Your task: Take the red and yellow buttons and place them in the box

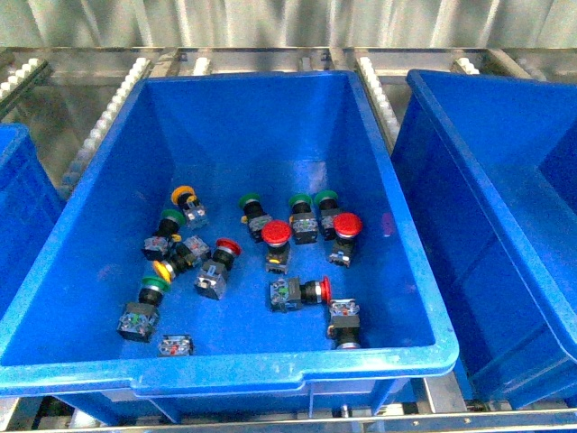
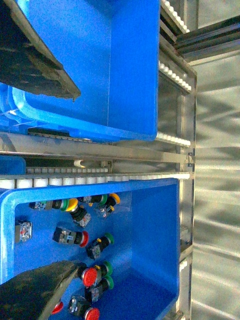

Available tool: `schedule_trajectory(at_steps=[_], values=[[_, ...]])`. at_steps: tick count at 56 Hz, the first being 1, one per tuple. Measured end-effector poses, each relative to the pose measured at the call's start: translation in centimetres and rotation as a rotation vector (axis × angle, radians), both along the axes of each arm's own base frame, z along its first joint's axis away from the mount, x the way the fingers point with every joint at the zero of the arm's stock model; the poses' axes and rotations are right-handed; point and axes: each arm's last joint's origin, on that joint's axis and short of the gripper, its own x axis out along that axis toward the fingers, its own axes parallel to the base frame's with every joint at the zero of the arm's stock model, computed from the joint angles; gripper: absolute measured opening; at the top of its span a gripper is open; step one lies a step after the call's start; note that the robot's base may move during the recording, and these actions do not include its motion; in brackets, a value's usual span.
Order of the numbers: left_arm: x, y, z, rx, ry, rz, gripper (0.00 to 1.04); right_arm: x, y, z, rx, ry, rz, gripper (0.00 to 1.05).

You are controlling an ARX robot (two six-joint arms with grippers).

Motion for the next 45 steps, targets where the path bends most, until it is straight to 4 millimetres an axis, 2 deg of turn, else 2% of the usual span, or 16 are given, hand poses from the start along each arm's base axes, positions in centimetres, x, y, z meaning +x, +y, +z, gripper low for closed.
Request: schedule_trajectory(at_steps=[45], values=[[0.0, 0.0, 0.0, 0.0, 0.0, -0.002, 0.97, 0.0, -0.01, 0.0, 0.0, 0.0, -0.005, 0.98]])
